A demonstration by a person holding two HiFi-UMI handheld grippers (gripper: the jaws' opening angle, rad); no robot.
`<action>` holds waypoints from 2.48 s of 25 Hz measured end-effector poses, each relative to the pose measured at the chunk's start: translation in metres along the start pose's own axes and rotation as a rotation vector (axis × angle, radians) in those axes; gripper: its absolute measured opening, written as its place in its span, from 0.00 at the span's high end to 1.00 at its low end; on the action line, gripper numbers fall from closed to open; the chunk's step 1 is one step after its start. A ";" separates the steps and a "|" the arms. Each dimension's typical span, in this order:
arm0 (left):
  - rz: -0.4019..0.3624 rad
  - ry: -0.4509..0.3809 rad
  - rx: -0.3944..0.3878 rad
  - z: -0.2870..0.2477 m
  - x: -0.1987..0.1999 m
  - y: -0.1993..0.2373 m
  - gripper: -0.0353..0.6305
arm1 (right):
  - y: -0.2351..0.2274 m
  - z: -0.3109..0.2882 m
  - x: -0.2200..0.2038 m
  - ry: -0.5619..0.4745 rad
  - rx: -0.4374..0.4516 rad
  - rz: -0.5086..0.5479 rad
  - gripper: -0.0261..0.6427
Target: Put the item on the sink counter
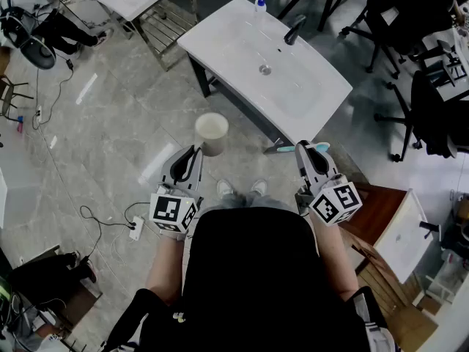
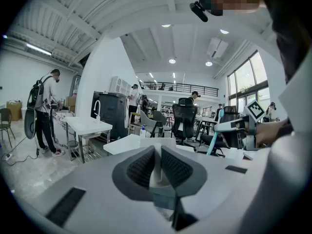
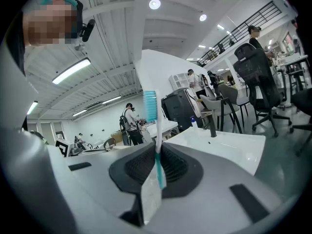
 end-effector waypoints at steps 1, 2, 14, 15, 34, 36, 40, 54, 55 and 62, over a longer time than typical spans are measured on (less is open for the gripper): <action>0.002 -0.002 -0.004 0.001 0.000 0.002 0.87 | 0.003 -0.001 0.000 -0.002 -0.002 0.001 0.88; 0.005 -0.004 -0.007 0.002 -0.001 0.005 0.87 | 0.006 -0.002 -0.001 -0.003 -0.003 0.003 0.88; 0.046 0.008 -0.063 0.014 -0.016 0.028 0.87 | 0.029 -0.007 -0.016 0.007 -0.055 0.019 0.88; 0.042 0.014 -0.069 0.014 -0.017 0.029 0.87 | 0.029 -0.006 -0.016 0.000 -0.060 0.016 0.88; 0.016 0.069 -0.079 -0.095 -0.020 -0.031 0.87 | -0.110 -0.023 0.011 -0.047 -0.111 -0.085 0.88; 0.013 0.073 -0.074 -0.115 -0.020 -0.038 0.87 | -0.129 -0.030 0.016 -0.047 -0.099 -0.096 0.88; 0.009 0.087 -0.062 -0.151 -0.016 -0.050 0.87 | -0.162 -0.039 0.026 -0.049 -0.089 -0.118 0.88; -0.052 0.125 -0.122 -0.270 -0.014 -0.124 0.87 | -0.263 -0.009 0.049 -0.064 -0.157 -0.170 0.88; -0.051 0.127 -0.134 -0.277 -0.015 -0.126 0.87 | -0.265 -0.007 0.051 -0.065 -0.171 -0.171 0.88; -0.029 0.151 -0.215 -0.333 -0.030 -0.118 0.87 | -0.271 -0.008 0.062 -0.064 -0.263 -0.164 0.88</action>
Point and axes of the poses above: the fingertips, and each gripper's own axes: z backward along the fingers, y to its left, x out of its top, the point moved 9 cm from there along z, backward along the fingers, and after that the axes turned 11 degrees about -y, right-handed, at the moved point
